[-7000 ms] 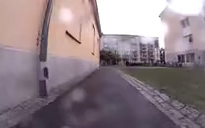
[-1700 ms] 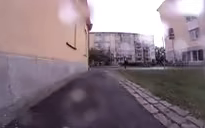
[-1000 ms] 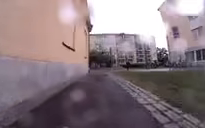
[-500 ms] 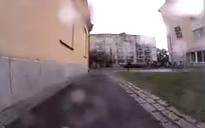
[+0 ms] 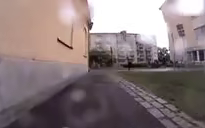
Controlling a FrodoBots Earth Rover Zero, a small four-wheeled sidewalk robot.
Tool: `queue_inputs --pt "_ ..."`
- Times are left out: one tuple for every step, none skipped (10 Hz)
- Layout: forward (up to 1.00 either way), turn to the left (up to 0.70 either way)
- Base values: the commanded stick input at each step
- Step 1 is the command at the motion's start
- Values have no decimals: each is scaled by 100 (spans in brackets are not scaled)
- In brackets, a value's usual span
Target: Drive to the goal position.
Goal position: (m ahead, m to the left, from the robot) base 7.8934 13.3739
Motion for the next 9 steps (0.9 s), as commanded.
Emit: queue_inputs --pt "85 0" --pt "85 0" --pt "85 0" --pt "85 0" --pt "85 0" --pt "85 0" --pt "85 0" --pt "85 0" --pt "85 0"
